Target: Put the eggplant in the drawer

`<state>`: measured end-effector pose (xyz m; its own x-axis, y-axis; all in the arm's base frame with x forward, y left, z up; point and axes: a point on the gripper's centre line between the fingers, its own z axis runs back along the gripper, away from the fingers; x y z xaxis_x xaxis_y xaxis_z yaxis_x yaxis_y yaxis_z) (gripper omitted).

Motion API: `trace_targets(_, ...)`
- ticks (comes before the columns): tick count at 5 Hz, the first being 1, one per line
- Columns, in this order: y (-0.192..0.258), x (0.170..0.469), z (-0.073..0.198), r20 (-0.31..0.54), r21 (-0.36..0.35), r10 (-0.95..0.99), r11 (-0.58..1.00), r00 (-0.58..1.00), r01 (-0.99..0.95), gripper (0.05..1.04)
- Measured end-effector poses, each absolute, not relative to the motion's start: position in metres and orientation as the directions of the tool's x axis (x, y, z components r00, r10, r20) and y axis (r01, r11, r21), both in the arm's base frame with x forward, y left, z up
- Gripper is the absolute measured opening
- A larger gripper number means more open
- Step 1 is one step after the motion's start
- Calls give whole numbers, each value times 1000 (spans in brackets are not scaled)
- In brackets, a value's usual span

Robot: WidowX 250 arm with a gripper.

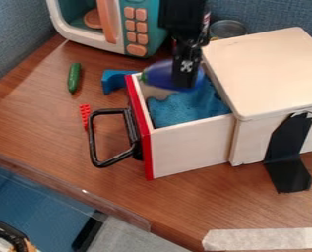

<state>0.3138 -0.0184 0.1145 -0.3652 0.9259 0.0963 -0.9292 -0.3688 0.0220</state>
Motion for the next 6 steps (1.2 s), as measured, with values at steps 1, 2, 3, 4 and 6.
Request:
trace_targets(1, -11, 311, 108, 16, 47, 929, -371, -371, -927, 806)
trace_targets(2, -2, 306, 114, -25, 32, 929, -369, -370, -929, 1007)
trace_targets(3, 2, 300, 125, -48, -2, 935, -352, -352, -936, 1007)
trace_targets(4, 3, 292, 138, -55, -23, 942, -333, -331, -943, 1001)
trace_targets(6, 26, 263, 161, 11, 21, 967, -254, -253, -967, 1001)
